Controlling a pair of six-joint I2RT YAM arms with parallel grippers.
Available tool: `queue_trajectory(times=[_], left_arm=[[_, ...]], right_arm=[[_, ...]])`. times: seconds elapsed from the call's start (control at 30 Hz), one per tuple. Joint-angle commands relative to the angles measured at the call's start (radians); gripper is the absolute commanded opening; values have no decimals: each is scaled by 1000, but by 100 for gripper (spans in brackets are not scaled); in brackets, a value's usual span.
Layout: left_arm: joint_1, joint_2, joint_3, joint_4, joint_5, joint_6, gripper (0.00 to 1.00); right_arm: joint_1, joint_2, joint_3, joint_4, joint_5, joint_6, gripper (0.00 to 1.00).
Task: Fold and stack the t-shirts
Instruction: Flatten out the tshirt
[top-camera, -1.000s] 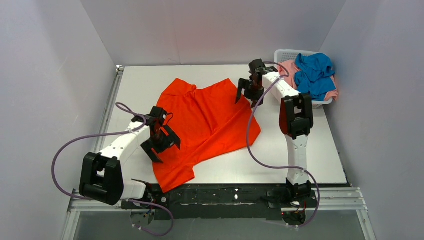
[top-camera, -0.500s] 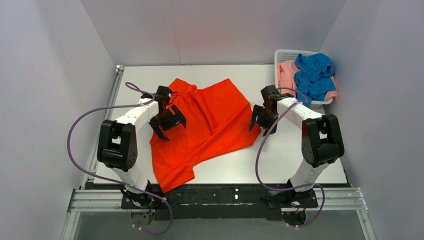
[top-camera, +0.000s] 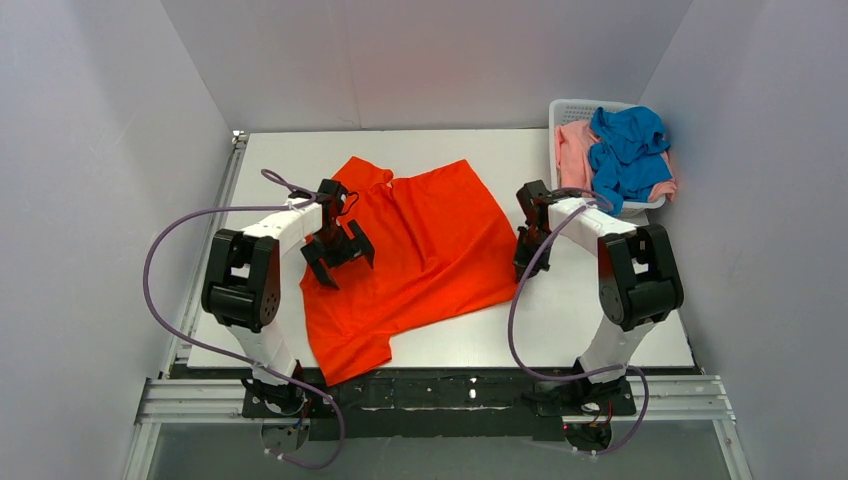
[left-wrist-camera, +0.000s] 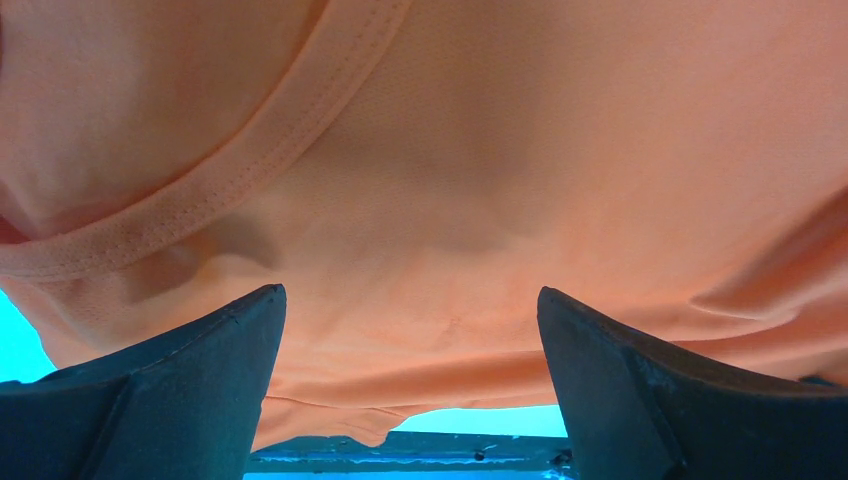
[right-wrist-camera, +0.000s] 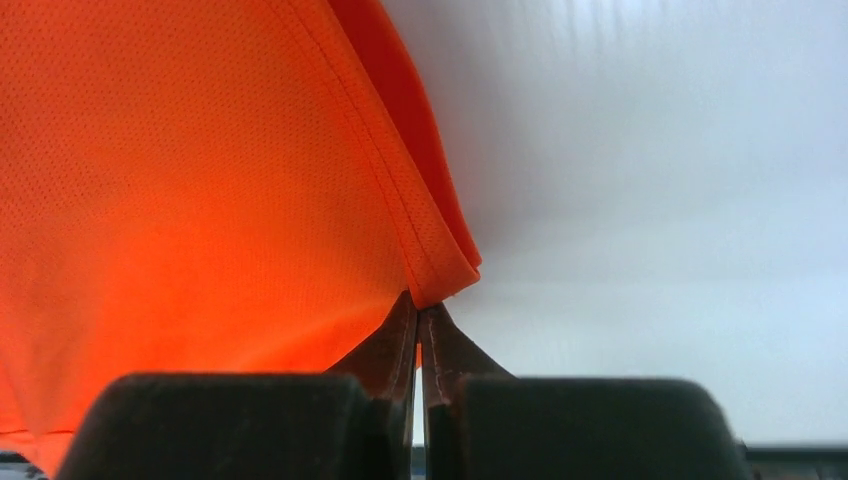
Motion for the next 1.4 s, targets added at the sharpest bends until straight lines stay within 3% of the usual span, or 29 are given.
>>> queue_trajectory(times=[0.0, 0.1, 0.23, 0.37, 0.5, 0.6, 0.7, 0.87, 1.03, 1.2, 1.37], left_arm=[[4, -48, -43, -124, -27, 23, 98], [3, -62, -65, -122, -30, 17, 98], [4, -85, -96, -115, -23, 14, 98], [4, -106, -110, -123, -23, 13, 98], [4, -131, -113, -139, -26, 16, 98], [4, -151, -103, -153, -31, 25, 98], [3, -160, -101, -142, -20, 26, 98], [4, -131, -89, -122, 6, 21, 98], [7, -93, -90, -118, 21, 11, 98], [23, -107, -113, -133, 12, 6, 98], [29, -175, -82, -144, -4, 26, 98]], right_arm=[[54, -115, 16, -278, 157, 97, 7], [88, -142, 39, -382, 226, 147, 10], [141, -47, 183, -455, 288, 161, 12], [194, 117, 407, -470, 267, 136, 25], [226, 241, 565, -527, 274, 127, 49], [227, 189, 487, -513, 336, 146, 65], [209, 57, 307, -378, 289, 129, 77], [114, -120, -27, -40, -55, 48, 82], [32, -179, -255, 85, -166, 48, 85], [-15, -289, -326, 43, -146, 71, 85], [-16, -375, -207, -17, -121, 30, 87]])
